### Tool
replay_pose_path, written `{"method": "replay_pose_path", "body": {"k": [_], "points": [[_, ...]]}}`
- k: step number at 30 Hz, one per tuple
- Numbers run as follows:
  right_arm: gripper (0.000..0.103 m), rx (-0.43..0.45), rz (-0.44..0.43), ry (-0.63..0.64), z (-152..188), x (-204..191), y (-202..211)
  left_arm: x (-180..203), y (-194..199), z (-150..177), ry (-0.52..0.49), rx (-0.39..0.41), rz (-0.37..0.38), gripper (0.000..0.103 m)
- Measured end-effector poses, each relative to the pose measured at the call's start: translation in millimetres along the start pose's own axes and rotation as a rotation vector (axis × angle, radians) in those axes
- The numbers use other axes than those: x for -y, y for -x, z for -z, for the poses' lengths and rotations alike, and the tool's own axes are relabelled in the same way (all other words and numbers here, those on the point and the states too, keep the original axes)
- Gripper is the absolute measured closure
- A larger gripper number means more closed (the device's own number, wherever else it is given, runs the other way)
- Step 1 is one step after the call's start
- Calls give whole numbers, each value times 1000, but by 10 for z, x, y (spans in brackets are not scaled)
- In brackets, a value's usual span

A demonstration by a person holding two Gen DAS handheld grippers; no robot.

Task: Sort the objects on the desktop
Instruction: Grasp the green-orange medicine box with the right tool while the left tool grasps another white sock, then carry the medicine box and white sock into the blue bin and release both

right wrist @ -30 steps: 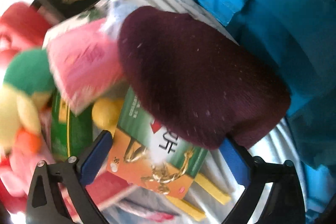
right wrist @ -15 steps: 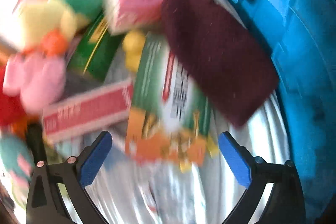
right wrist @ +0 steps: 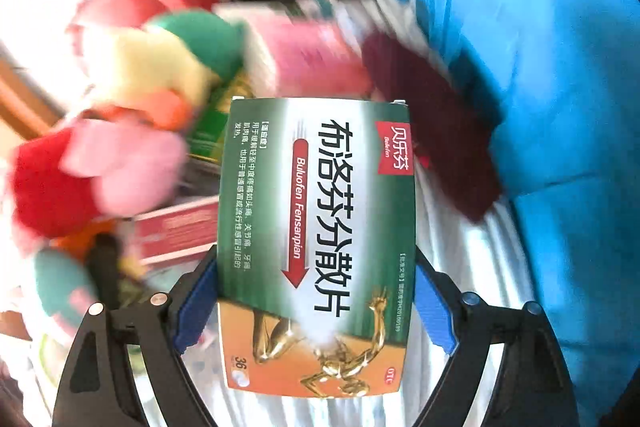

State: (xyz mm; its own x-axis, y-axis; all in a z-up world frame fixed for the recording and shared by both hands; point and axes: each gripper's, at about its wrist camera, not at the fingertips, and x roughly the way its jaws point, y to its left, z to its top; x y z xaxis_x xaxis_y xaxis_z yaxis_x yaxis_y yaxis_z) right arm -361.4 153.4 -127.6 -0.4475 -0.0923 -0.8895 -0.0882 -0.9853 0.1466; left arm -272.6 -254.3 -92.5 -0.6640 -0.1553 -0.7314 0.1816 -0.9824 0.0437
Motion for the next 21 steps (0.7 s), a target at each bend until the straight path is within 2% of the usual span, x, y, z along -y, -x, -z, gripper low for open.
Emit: {"method": "replay_pose_path", "body": {"k": [3,5,6,7,9,10,12,14,21], "points": [[16,101,-32,40,59,-63,530,188,281,-72,-41,71,22,92],[16,181,-32,57,24,-47,843,362,496,-123,-61,115,72,92],[16,211,-34,61,281,16,954,421,554,-138,-68,124,85,92],[16,244,-37,63,456,-101,1054,549,665,-164,-85,144,110,92],[16,313,-44,77,511,-96,1395,719,793,-202,-106,176,149,92],[16,345,-40,81,448,-55,1415,842,878,-231,-121,193,174,92],[16,412,-29,85,583,44,1825,1087,1032,-289,-149,224,221,92],[16,469,-15,80,797,293,2016,1392,1196,-352,-183,253,274,92],[16,631,71,20,938,880,2821,2560,1789,-525,-297,350,469,92]]}}
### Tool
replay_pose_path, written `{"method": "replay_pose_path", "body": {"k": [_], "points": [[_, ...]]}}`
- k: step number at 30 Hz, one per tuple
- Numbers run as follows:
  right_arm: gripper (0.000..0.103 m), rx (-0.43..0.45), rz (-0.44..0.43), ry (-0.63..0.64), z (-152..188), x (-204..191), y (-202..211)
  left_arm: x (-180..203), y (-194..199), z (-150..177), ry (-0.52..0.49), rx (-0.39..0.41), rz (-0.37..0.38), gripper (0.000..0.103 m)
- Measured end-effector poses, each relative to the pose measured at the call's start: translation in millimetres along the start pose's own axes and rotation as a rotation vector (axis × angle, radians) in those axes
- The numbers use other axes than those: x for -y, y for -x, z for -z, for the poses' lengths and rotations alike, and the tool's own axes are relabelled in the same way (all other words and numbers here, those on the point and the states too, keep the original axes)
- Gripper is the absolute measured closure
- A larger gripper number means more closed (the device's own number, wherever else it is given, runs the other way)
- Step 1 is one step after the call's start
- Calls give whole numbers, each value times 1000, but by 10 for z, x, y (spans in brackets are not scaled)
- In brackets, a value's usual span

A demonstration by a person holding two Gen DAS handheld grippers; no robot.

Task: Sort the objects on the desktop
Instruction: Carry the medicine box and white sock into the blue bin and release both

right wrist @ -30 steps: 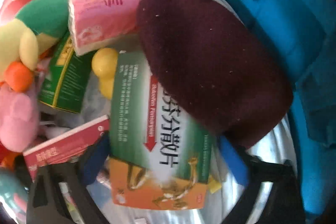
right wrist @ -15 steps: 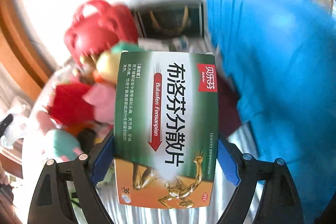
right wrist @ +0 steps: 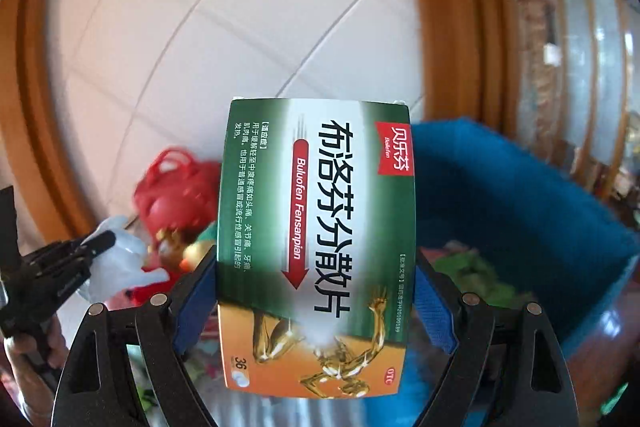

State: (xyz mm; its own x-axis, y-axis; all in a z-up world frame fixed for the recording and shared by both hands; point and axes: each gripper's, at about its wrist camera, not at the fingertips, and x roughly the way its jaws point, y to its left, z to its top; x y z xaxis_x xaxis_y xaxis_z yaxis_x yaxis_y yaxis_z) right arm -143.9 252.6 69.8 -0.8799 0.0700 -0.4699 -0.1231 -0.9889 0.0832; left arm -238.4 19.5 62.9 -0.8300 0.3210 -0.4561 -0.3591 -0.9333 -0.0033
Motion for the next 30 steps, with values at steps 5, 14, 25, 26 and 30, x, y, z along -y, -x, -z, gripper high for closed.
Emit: {"method": "replay_pose_path", "body": {"k": [5,14,25,26,30], "points": [[16,30,119,-28,-190,719,235,1001,-91,-400,-76,56,145,92],[16,-31,230,-26,-275,1882,138,2495,-374,-662,-180,16,261,92],[16,-176,295,-9,-52,2596,-312,3393,-729,-514,-278,-200,312,92],[16,-186,297,-7,-32,2627,-347,3426,-752,-500,-283,-211,309,92],[16,-208,289,8,11,2728,-467,3496,-793,-468,-290,-216,279,92]]}}
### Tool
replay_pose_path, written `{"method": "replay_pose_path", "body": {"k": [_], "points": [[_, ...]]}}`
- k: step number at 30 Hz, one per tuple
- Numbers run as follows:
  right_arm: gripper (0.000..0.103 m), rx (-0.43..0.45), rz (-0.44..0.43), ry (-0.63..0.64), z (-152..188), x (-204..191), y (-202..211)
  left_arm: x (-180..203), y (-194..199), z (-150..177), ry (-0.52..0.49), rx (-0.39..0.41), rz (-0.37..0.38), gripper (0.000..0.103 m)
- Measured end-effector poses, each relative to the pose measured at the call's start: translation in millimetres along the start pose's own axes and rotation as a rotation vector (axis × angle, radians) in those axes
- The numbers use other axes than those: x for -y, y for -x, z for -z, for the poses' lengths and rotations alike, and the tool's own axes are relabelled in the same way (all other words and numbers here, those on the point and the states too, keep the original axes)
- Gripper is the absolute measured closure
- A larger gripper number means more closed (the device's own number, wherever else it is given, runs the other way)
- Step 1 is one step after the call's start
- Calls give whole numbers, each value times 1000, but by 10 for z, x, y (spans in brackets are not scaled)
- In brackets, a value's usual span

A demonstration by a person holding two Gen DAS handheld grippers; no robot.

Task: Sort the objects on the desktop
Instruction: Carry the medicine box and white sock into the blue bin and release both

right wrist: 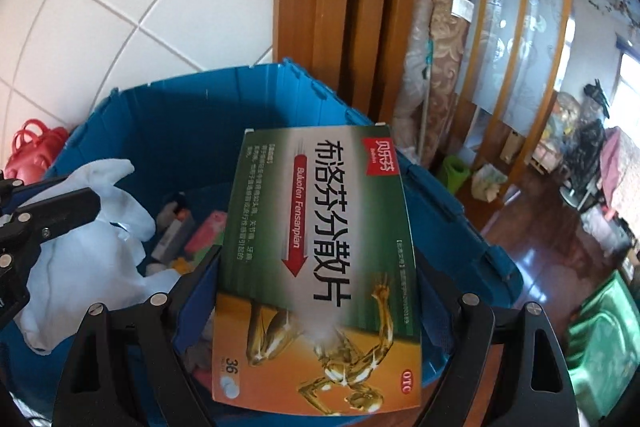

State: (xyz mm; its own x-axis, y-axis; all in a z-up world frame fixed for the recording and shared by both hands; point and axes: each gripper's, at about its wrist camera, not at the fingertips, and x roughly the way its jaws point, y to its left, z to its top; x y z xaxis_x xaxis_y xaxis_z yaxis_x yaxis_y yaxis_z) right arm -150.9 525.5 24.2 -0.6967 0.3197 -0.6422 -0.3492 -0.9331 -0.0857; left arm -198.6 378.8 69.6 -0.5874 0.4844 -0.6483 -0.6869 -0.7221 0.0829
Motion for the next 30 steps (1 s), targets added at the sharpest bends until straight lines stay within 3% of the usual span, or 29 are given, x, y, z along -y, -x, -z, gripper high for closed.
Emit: {"method": "replay_pose_path", "body": {"k": [2,4,6,8,14,18,22,25,30], "points": [[16,-7,4,9,2,7,-61,-16,-21,4,10,-15,-5,89],[16,-8,14,12,12,-24,-92,-12,-46,-7,16,-27,-13,79],[16,-6,21,14,4,-16,-113,-40,-37,3,28,-21,-35,49],[16,-4,27,13,-12,-2,-125,-75,-21,13,43,-3,-47,34],[15,2,41,23,-34,-31,-161,-170,-19,51,70,-1,-41,34],[0,23,34,35,-45,-67,-133,-206,-8,68,80,2,-42,34],[0,42,29,34,-56,-88,-60,-244,49,96,91,18,-42,34],[0,56,18,27,-46,-97,37,-291,152,135,107,49,-55,34],[0,141,-21,19,-30,-200,401,-415,476,244,145,166,-103,33]]}}
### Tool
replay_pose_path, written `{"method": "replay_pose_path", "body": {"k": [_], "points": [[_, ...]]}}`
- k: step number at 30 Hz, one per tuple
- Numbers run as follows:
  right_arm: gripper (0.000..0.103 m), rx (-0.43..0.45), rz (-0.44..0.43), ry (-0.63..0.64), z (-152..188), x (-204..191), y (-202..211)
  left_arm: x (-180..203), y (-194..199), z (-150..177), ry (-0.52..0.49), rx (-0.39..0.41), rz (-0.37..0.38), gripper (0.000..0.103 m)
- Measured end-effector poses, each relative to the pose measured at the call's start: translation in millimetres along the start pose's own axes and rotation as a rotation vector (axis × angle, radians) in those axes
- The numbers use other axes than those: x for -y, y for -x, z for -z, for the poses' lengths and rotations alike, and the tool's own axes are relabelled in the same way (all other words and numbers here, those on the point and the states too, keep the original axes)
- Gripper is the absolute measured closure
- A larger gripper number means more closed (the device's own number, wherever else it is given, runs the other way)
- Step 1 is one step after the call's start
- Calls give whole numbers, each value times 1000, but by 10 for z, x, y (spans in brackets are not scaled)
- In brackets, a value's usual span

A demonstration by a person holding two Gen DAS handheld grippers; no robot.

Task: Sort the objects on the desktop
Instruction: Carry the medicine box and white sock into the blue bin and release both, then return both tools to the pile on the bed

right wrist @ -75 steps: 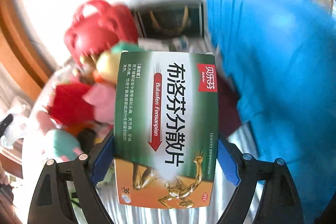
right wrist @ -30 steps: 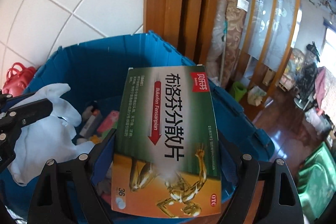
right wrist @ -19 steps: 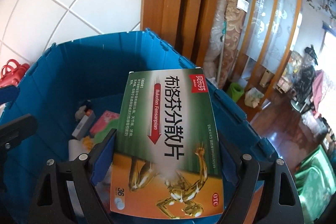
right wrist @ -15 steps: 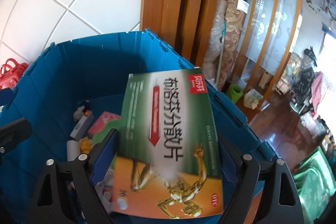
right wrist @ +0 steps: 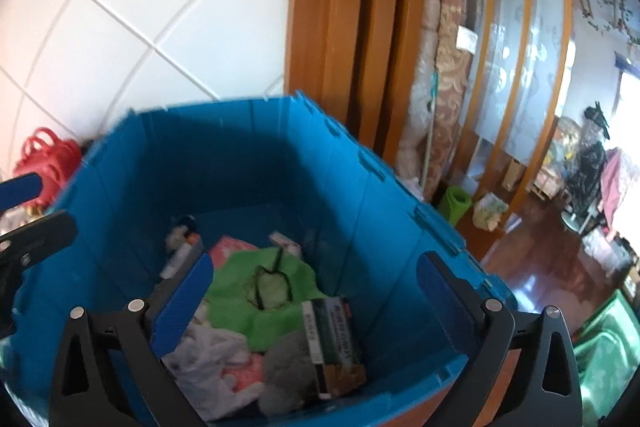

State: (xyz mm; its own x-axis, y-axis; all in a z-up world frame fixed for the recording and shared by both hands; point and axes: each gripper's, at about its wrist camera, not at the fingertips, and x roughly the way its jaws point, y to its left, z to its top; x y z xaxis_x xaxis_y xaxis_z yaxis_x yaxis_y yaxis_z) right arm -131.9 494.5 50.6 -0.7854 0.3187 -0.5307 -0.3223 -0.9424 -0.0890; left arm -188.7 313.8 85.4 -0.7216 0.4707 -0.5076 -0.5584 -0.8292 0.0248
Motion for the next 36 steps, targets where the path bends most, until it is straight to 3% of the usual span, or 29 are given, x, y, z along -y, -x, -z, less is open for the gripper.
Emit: {"method": "replay_pose_path", "body": {"k": [6,15,22,26,32,36], "points": [[0,158,-94,-52,-32,-238,507,-338,317,177,87,124,-52,33],[0,256,-273,-39,-43,-997,833,-1141,559,645,192,79,-124,33],[0,269,-388,56,-22,-1797,1006,-2153,849,1239,300,-4,-298,33],[0,244,-452,102,16,-2307,990,-2880,1071,1755,370,-91,-429,33],[0,128,-480,151,173,-3078,676,-4055,1439,2687,543,-263,-613,33],[0,35,-426,213,424,-3520,293,-4769,1623,3305,665,-372,-721,33]]}}
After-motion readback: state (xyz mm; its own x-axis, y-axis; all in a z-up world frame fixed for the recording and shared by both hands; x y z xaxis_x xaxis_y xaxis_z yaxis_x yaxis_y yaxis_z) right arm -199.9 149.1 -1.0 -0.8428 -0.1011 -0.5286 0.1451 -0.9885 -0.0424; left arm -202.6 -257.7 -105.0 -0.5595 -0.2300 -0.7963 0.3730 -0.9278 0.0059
